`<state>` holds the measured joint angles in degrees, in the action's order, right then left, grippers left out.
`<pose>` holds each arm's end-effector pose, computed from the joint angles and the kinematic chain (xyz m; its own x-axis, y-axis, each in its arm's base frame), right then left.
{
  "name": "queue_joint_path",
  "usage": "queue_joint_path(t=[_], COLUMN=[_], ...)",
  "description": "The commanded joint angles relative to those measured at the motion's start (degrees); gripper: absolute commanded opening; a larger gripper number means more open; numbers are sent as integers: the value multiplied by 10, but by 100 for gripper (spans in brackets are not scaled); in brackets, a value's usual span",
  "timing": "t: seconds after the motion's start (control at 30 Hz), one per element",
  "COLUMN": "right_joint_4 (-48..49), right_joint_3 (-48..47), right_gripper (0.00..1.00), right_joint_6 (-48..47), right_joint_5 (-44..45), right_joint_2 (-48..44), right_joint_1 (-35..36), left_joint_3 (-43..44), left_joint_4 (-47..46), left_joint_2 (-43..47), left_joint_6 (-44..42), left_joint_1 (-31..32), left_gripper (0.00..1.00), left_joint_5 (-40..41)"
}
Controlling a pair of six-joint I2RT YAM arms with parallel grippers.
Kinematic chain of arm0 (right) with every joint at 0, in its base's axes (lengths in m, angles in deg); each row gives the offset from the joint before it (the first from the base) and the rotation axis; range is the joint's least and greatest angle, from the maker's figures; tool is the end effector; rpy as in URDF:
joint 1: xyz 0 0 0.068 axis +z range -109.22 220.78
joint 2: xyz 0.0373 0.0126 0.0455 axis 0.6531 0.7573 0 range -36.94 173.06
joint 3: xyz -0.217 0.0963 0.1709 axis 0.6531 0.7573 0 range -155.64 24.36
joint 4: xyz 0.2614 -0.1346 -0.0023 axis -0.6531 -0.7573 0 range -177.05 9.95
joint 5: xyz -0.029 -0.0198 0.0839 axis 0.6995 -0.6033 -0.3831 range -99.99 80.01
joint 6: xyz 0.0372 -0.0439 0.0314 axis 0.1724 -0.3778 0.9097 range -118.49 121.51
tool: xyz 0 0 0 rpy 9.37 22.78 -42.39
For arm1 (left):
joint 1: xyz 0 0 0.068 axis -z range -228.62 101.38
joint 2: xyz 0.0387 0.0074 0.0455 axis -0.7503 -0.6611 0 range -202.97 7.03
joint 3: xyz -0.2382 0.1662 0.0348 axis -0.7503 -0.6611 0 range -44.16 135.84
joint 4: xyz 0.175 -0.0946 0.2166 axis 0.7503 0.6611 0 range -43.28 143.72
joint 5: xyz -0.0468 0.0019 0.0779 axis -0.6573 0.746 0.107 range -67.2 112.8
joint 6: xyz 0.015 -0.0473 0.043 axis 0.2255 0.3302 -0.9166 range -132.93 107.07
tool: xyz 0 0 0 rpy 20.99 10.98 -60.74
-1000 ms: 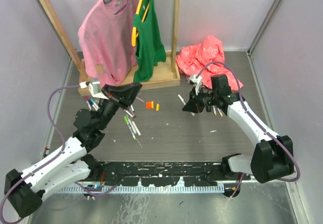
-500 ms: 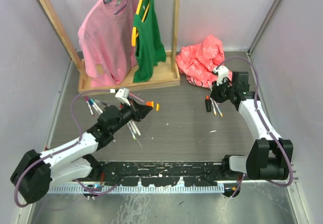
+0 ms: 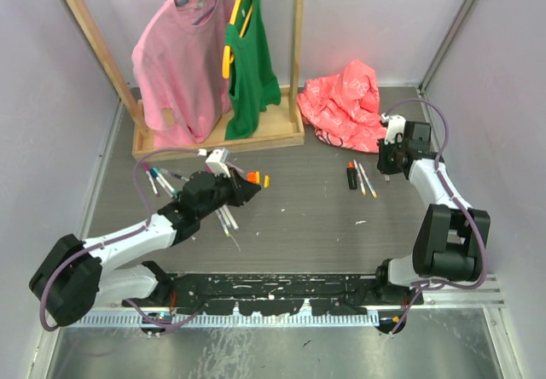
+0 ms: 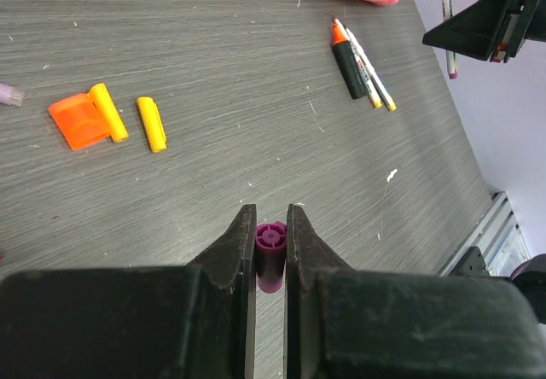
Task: Open the pen caps
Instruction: Place the pen at the center of the board.
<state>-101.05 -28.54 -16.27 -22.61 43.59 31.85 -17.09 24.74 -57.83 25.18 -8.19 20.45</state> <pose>0.3287 -0.0403 0.2242 -0.7086 -0.1904 -0.6795 -0.2181 0.9749 -0.0458 0.2101 -0.1818 0.2128 -0.5815 -0.3146 -0.7503 0.4056 0.6873 -0.6026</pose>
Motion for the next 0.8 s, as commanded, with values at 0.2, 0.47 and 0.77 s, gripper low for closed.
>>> queue_joint_path(t=[0.2,0.47,0.77], right_joint_4=[-3,-6,-59], right_joint_3=[-37,-38,-67], right_gripper=[1,1,2], right_joint_6=[3,0,-33], right_joint_5=[-5,-19,-35], right_joint_2=[76,77,108], right_joint_1=[-33,-38,-38], left_joint_3=[65,65,113], left_joint_4=[34,37,73], left_joint_2=[-49,-59,-130], left_joint_6=[-8,-10,-2], left_joint_1=[-1,-1,0], left_gripper=[0,0,0], left_joint_5=[-49,-54,-70])
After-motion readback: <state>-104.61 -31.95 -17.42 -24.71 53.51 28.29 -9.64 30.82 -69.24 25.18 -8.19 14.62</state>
